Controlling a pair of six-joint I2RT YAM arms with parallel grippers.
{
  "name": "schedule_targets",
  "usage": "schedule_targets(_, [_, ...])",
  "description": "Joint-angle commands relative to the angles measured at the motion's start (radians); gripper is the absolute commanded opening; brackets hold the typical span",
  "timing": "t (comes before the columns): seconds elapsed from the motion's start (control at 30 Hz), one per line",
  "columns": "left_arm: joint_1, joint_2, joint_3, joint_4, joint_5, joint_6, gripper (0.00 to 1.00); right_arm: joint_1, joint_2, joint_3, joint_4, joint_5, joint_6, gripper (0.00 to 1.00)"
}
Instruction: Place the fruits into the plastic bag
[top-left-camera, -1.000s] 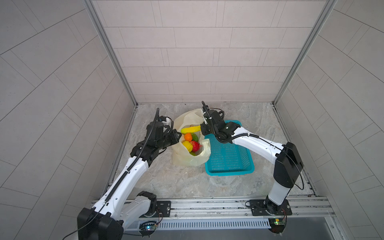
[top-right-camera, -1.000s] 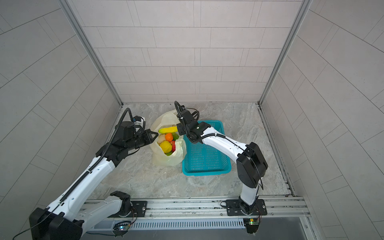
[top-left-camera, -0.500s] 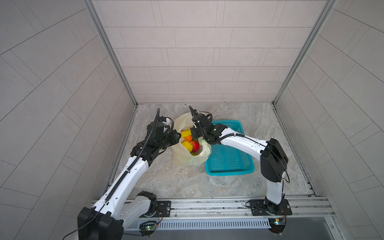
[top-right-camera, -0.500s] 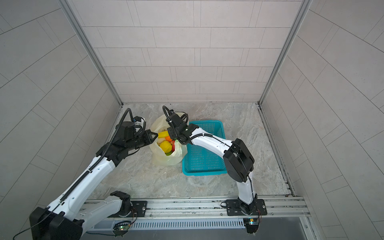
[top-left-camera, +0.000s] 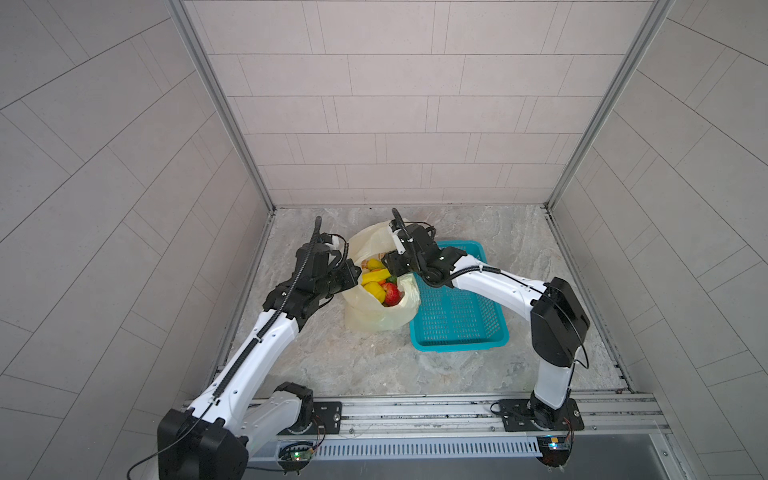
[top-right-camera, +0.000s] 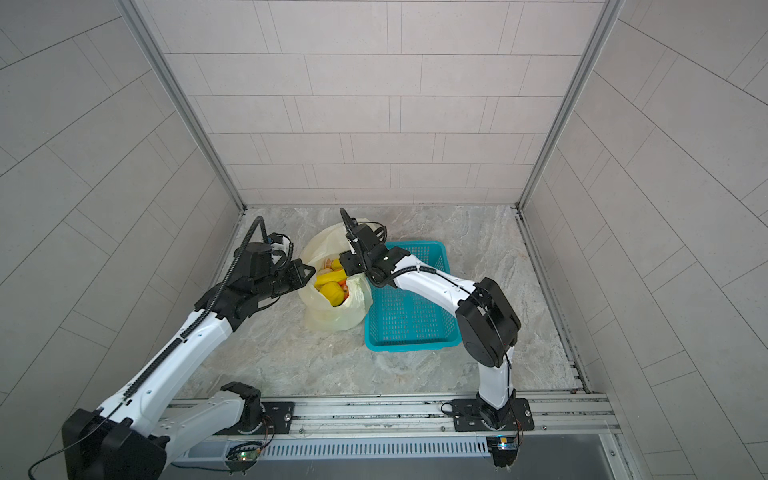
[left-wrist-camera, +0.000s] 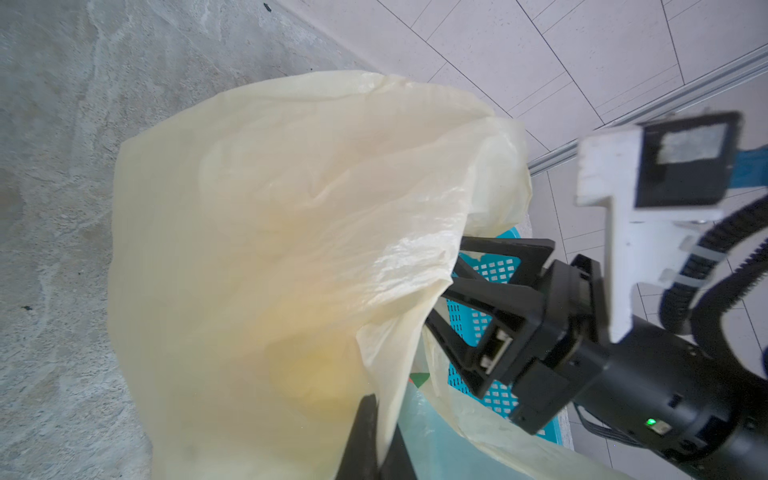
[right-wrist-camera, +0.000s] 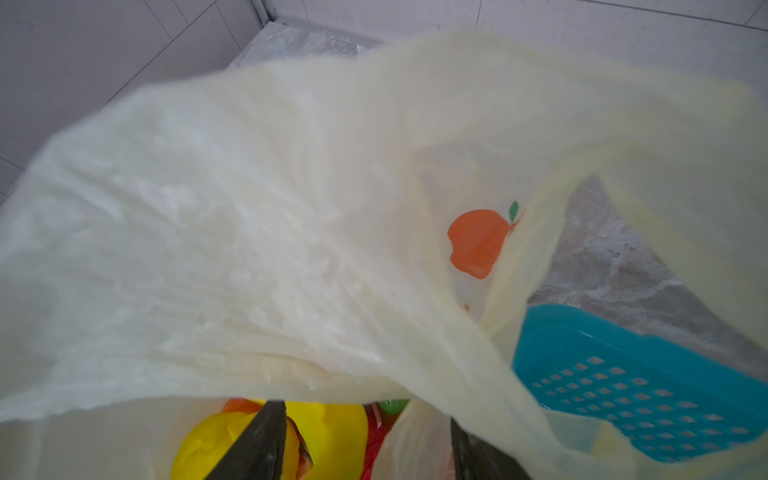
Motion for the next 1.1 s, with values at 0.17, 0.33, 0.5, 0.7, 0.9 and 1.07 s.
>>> schedule_targets(0.17, [0.004, 0.027, 0.025, 0.001, -0.065, -0.008, 0.0, -0.029, -0.289, -0.161, 0.102, -0.035, 0.002, 0.6])
schedule_targets(0.33, [0.038, 0.14, 0.122, 0.024, -0.099, -0.008, 0.0, -0.089, -0.433, -0.278, 0.105, 0.004, 0.028, 0.59])
schedule_targets(0.5, [0.097, 0.311, 0.244, 0.085, -0.11, -0.055, 0.0, -0.172, -0.541, -0.388, 0.1, -0.013, 0.059, 0.59])
schedule_targets(0.7, [0.128, 0.498, 0.355, 0.108, -0.118, -0.077, 0.0, -0.222, -0.62, -0.459, 0.057, -0.018, 0.046, 0.59])
schedule_targets(0.9, [0.128, 0.514, 0.374, 0.098, -0.101, -0.047, 0.13, -0.27, -0.65, -0.487, 0.022, -0.003, 0.047, 0.58])
schedule_targets(1.07, [0.128, 0.404, 0.379, 0.095, -0.067, 0.024, 0.59, -0.301, -0.658, -0.488, 0.005, 0.013, 0.047, 0.58])
